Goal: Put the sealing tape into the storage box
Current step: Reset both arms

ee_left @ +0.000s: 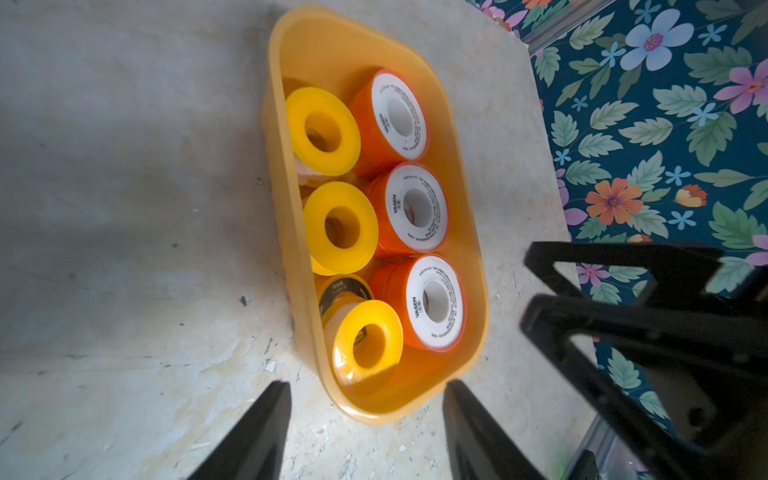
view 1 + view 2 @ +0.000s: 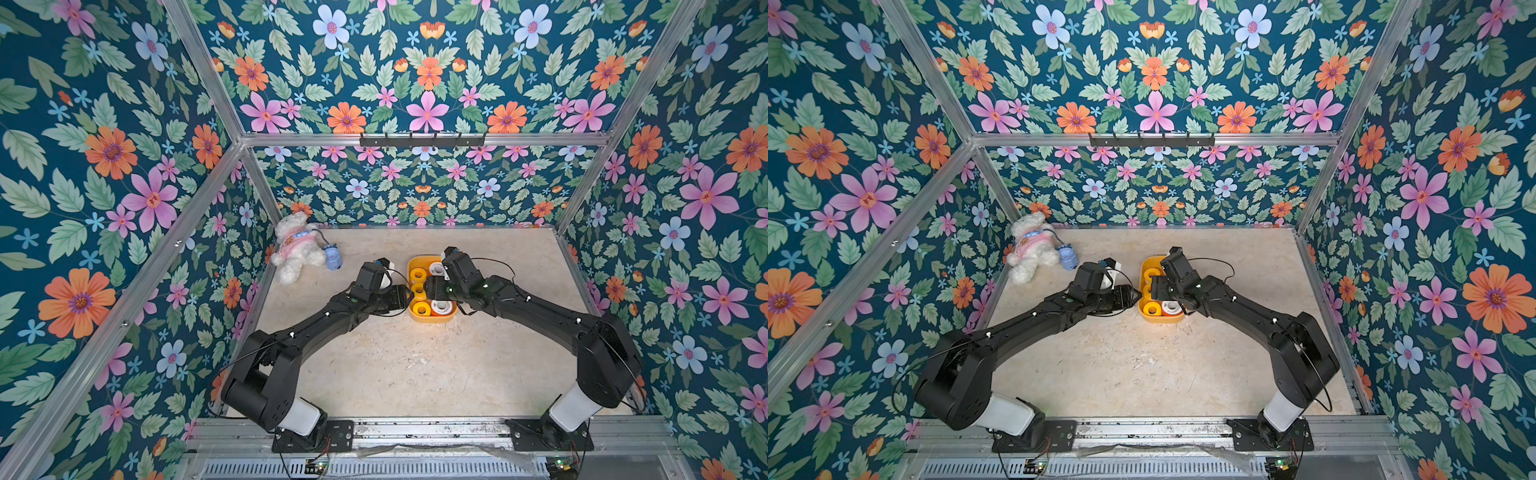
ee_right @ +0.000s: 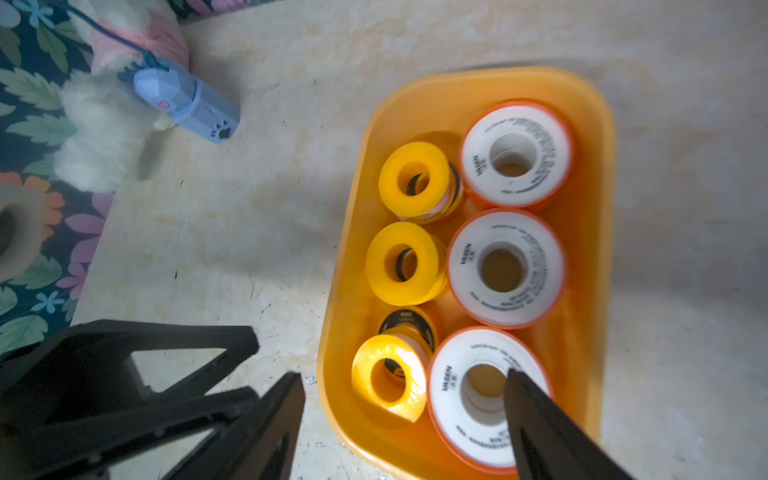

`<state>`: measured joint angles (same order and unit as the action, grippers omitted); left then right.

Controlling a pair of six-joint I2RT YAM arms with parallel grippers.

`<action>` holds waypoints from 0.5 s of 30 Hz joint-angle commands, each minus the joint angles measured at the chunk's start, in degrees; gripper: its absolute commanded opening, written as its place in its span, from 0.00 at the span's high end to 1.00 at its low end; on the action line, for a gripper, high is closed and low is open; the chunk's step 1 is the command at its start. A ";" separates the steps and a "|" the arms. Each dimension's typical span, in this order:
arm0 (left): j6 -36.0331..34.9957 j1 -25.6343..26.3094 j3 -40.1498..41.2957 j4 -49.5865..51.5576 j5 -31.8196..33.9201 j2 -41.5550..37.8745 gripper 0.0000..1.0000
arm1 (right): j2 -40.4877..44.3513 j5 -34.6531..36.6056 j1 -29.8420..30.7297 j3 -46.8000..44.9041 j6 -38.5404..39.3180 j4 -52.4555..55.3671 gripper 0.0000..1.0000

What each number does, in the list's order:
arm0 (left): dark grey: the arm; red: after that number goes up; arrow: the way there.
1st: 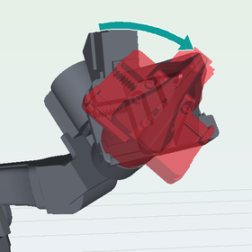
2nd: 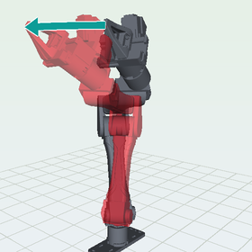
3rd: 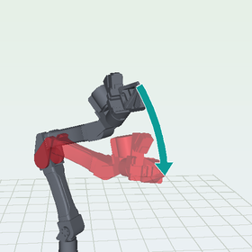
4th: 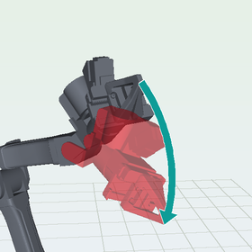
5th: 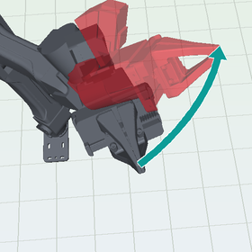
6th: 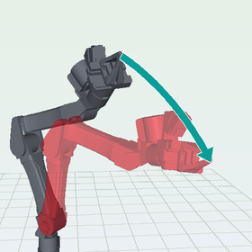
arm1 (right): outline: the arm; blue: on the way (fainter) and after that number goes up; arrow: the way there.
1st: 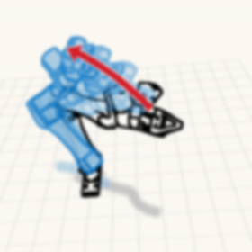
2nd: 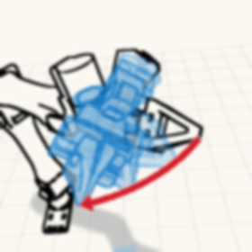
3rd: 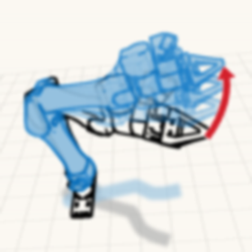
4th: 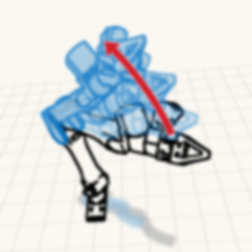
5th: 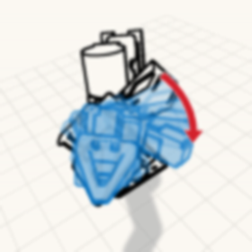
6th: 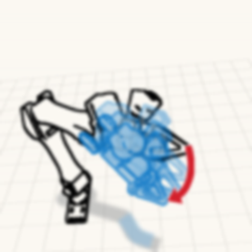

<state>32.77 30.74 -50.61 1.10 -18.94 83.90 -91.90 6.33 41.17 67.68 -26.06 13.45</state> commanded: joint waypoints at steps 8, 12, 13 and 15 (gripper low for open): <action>-7.87 -0.22 2.26 2.94 27.99 -8.35 0.27 | 11.65 15.07 -7.75 -12.31 -2.08 -9.26 0.14; -11.52 -0.58 3.15 1.99 38.09 -10.26 0.23 | 16.62 18.04 -12.05 -17.31 -1.17 -12.46 0.11; -12.59 -0.77 3.68 1.32 40.52 -10.50 0.22 | 17.88 18.40 -13.33 -18.62 -0.84 -13.34 0.10; -14.88 -1.03 4.73 -0.35 44.44 -10.68 0.22 | 20.31 18.87 -15.98 -21.06 -0.08 -15.13 0.08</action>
<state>22.46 30.02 -46.70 2.98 15.16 73.52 -73.63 21.93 27.18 48.53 -27.27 2.85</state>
